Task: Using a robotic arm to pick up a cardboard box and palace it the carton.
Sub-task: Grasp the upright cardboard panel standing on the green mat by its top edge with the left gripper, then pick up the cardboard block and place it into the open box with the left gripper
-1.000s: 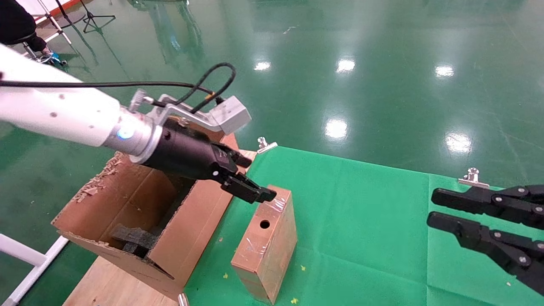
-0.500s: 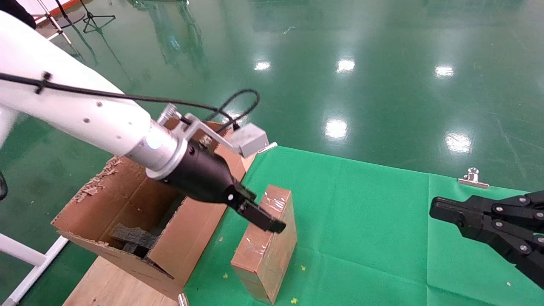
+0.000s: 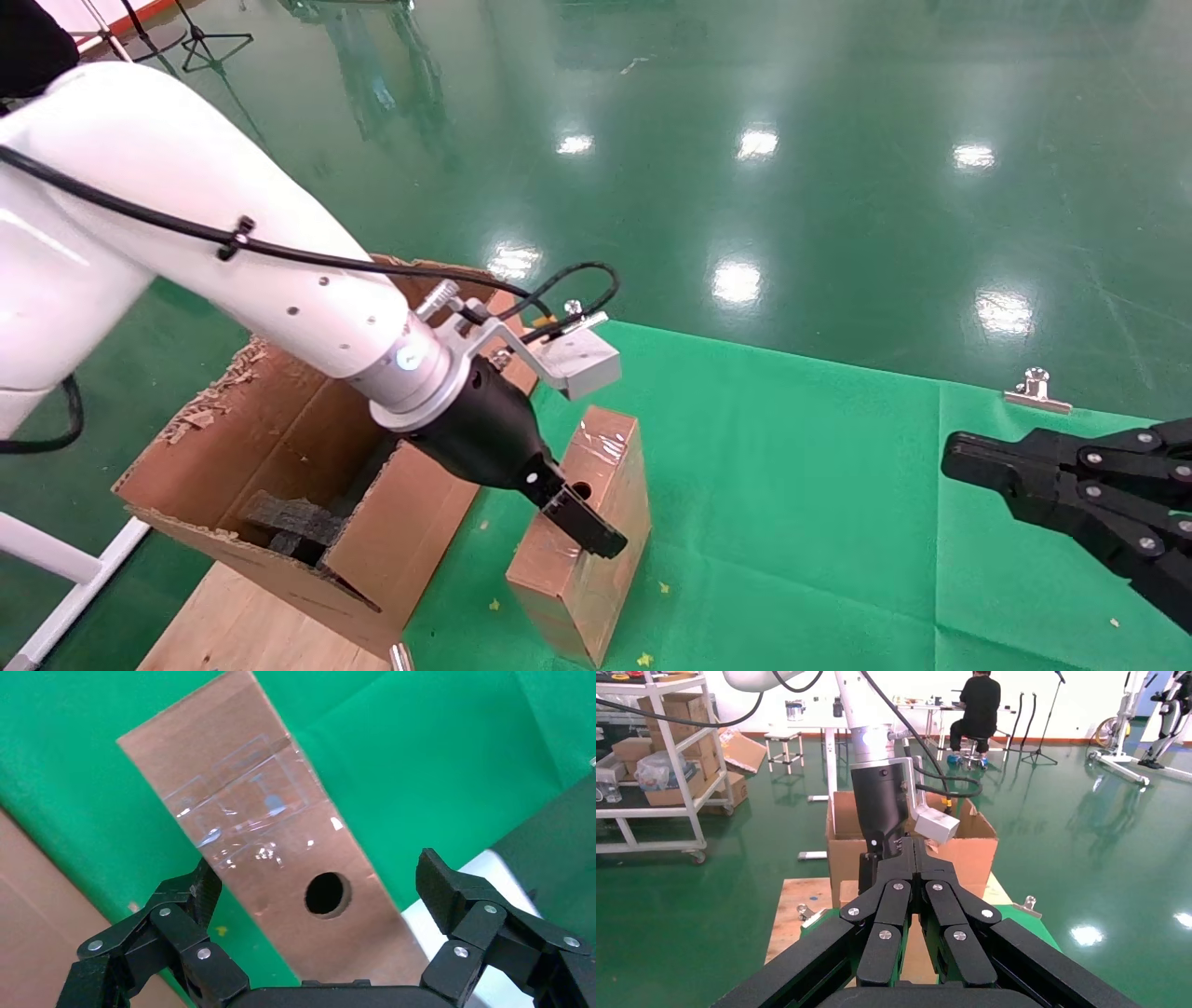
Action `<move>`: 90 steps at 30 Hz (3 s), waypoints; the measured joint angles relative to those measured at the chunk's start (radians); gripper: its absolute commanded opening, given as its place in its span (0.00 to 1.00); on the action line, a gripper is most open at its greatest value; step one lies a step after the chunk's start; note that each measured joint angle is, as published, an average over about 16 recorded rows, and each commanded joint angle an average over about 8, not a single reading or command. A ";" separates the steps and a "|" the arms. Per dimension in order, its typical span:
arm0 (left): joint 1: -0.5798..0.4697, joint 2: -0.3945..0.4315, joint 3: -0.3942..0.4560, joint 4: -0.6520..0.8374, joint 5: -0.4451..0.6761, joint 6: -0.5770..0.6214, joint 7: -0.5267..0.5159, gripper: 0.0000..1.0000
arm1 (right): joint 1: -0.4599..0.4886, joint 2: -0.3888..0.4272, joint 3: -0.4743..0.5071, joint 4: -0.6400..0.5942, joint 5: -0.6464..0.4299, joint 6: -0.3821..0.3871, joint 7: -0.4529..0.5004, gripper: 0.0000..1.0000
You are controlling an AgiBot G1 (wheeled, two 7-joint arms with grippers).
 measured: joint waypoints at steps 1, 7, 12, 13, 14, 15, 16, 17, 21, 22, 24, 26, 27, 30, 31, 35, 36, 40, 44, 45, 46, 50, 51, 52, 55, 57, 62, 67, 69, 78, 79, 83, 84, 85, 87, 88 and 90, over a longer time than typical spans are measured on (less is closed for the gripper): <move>-0.002 0.002 0.004 0.000 0.002 -0.002 0.002 1.00 | 0.000 0.000 0.000 0.000 0.000 0.000 0.000 0.47; -0.008 0.008 0.015 -0.001 0.007 -0.013 0.014 0.67 | 0.000 0.000 0.000 0.000 0.000 0.000 0.000 1.00; -0.011 0.010 0.017 -0.001 0.010 -0.016 0.019 0.05 | 0.000 0.000 0.000 0.000 0.000 0.000 0.000 1.00; -0.012 0.010 0.017 -0.002 0.010 -0.017 0.018 0.00 | 0.000 0.000 0.000 0.000 0.000 0.000 0.000 1.00; -0.011 0.010 0.017 -0.002 0.010 -0.017 0.018 0.00 | 0.000 0.000 0.000 0.000 0.000 0.000 0.000 1.00; -0.011 0.010 0.017 -0.002 0.010 -0.016 0.017 0.00 | 0.000 0.000 0.000 0.000 0.000 0.000 0.000 1.00; -0.011 0.009 0.016 -0.002 0.010 -0.016 0.017 0.00 | 0.000 0.000 0.000 0.000 0.000 0.000 0.000 1.00; -0.011 0.009 0.016 -0.002 0.010 -0.016 0.016 0.00 | 0.000 0.000 0.000 0.000 0.000 0.000 0.000 1.00; -0.009 0.008 0.014 -0.002 0.009 -0.014 0.014 0.00 | 0.000 0.000 0.000 0.000 0.000 0.000 0.000 1.00; -0.009 0.008 0.014 -0.002 0.009 -0.013 0.014 0.00 | 0.000 0.000 0.000 0.000 0.000 0.000 0.000 1.00; -0.008 0.008 0.013 -0.002 0.008 -0.012 0.013 0.00 | 0.000 0.000 0.000 0.000 0.000 0.000 0.000 1.00; -0.007 0.007 0.013 -0.002 0.008 -0.012 0.012 0.00 | 0.000 0.000 0.000 0.000 0.000 0.000 0.000 1.00; -0.007 0.007 0.013 -0.002 0.008 -0.011 0.012 0.00 | 0.000 0.000 0.000 0.000 0.000 0.000 0.000 1.00; -0.007 0.007 0.012 -0.001 0.007 -0.011 0.011 0.00 | 0.000 0.000 0.000 0.000 0.000 0.000 0.000 1.00; -0.006 0.007 0.012 -0.001 0.007 -0.011 0.011 0.00 | 0.000 0.000 0.000 0.000 0.000 0.000 0.000 1.00; -0.006 0.007 0.011 -0.001 0.007 -0.010 0.010 0.00 | 0.000 0.000 0.000 0.000 0.000 0.000 0.000 1.00; -0.006 0.007 0.011 -0.001 0.006 -0.010 0.010 0.00 | 0.000 0.000 0.000 0.000 0.000 0.000 0.000 1.00; -0.008 0.007 0.010 0.002 0.007 -0.011 0.015 0.00 | 0.000 0.000 0.000 0.000 0.000 0.000 0.000 1.00; -0.015 0.001 0.005 0.007 0.005 -0.014 0.031 0.00 | 0.000 0.000 0.000 0.000 0.000 0.000 0.000 1.00; -0.018 -0.003 0.003 0.009 0.003 -0.016 0.036 0.00 | 0.000 0.000 0.000 0.000 0.000 0.000 0.000 1.00; -0.022 -0.008 0.000 0.010 0.001 -0.018 0.042 0.00 | 0.000 0.000 0.000 0.000 0.000 0.000 0.000 1.00; -0.044 -0.038 -0.020 0.015 -0.008 -0.031 0.076 0.00 | 0.000 0.000 0.000 0.000 0.000 0.000 0.000 1.00; -0.052 -0.048 -0.028 0.017 -0.010 -0.036 0.086 0.00 | 0.000 0.000 0.000 0.000 0.000 0.000 0.000 1.00; -0.061 -0.060 -0.036 0.018 -0.012 -0.041 0.096 0.00 | 0.000 0.000 0.000 0.000 0.000 0.000 0.000 1.00; -0.094 -0.099 -0.063 0.023 -0.016 -0.058 0.129 0.00 | 0.000 0.000 0.000 0.000 0.000 0.000 0.000 1.00; -0.121 -0.130 -0.085 0.027 -0.015 -0.070 0.151 0.00 | 0.000 0.000 0.000 0.000 0.000 0.000 0.000 1.00; -0.197 -0.208 -0.134 0.045 0.010 -0.096 0.215 0.00 | 0.000 0.000 0.000 0.000 0.000 0.000 0.000 1.00; -0.261 -0.278 -0.159 0.086 0.066 -0.103 0.281 0.00 | 0.000 0.000 0.000 0.000 0.000 0.000 0.000 1.00; -0.277 -0.304 -0.161 0.110 0.092 -0.102 0.311 0.00 | 0.000 0.000 0.000 0.000 0.000 0.000 0.000 1.00; -0.247 -0.381 -0.130 0.283 0.171 -0.118 0.440 0.00 | 0.000 0.000 0.000 0.000 0.000 0.000 0.000 1.00; -0.237 -0.385 -0.126 0.307 0.175 -0.125 0.453 0.00 | 0.000 0.000 0.000 0.000 0.000 0.000 0.000 1.00; -0.189 -0.389 -0.108 0.413 0.185 -0.166 0.507 0.00 | 0.000 0.000 0.000 0.000 0.000 0.000 0.000 1.00; -0.177 -0.387 -0.105 0.441 0.186 -0.179 0.521 0.00 | 0.000 0.000 0.000 0.000 0.000 0.000 0.000 1.00; -0.165 -0.384 -0.101 0.469 0.188 -0.192 0.533 0.00 | 0.000 0.000 0.000 0.000 0.000 0.000 0.000 1.00; -0.144 -0.376 -0.095 0.527 0.191 -0.219 0.560 0.00 | 0.000 0.000 0.000 0.000 0.000 0.000 0.000 1.00; -0.134 -0.370 -0.092 0.557 0.193 -0.233 0.573 0.00 | 0.000 0.000 0.000 0.000 0.000 0.000 0.000 1.00; -0.117 -0.357 -0.086 0.615 0.197 -0.260 0.601 0.00 | 0.000 0.000 0.000 0.000 0.000 0.000 0.000 1.00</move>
